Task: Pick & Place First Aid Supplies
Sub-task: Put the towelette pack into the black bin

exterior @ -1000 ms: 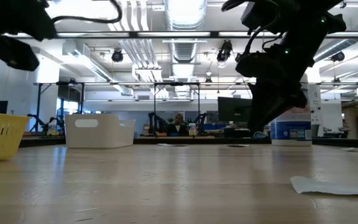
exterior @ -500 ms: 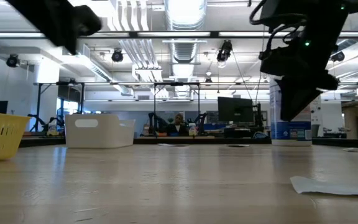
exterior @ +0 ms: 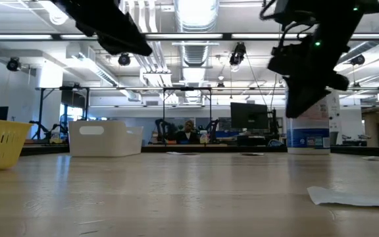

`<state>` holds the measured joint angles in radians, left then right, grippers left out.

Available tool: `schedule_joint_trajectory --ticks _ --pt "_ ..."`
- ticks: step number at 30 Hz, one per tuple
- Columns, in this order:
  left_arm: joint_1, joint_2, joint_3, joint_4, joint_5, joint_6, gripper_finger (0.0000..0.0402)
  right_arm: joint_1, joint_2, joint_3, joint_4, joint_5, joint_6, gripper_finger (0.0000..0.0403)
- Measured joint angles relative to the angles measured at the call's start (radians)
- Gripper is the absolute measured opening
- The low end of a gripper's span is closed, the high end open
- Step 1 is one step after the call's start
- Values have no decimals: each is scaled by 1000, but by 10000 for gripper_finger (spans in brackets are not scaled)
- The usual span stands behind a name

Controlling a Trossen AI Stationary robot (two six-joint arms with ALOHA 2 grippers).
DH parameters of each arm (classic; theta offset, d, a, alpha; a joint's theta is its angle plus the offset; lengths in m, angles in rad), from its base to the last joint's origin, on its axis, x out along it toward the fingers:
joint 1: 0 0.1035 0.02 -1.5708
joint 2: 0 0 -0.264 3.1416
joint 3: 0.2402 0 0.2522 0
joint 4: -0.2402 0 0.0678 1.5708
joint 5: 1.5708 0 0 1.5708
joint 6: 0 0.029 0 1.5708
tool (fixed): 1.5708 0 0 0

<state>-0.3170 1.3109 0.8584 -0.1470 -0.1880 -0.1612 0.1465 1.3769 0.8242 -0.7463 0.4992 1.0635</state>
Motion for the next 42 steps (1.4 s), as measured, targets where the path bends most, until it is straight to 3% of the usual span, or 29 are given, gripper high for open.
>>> schedule_joint_trajectory --ticks 6,10,16,24,27,30,42 --pt "82 0 -153 317 138 36 115 -90 0 0 192 1 -178 68" --pt "147 0 -185 371 145 63 115 -161 0 1 302 -9 -291 72" --pt "223 0 -202 382 145 58 115 -275 0 48 317 -82 -455 70" --pt "232 0 -209 381 180 57 115 -366 55 144 308 -138 -1106 63" --pt "232 0 -209 383 199 56 115 -397 84 175 304 -141 -1241 63" --pt "232 0 -209 383 201 55 115 -438 121 206 273 -142 -1270 62" --pt "231 0 -209 383 201 52 115 -561 392 278 224 -142 -1125 61"
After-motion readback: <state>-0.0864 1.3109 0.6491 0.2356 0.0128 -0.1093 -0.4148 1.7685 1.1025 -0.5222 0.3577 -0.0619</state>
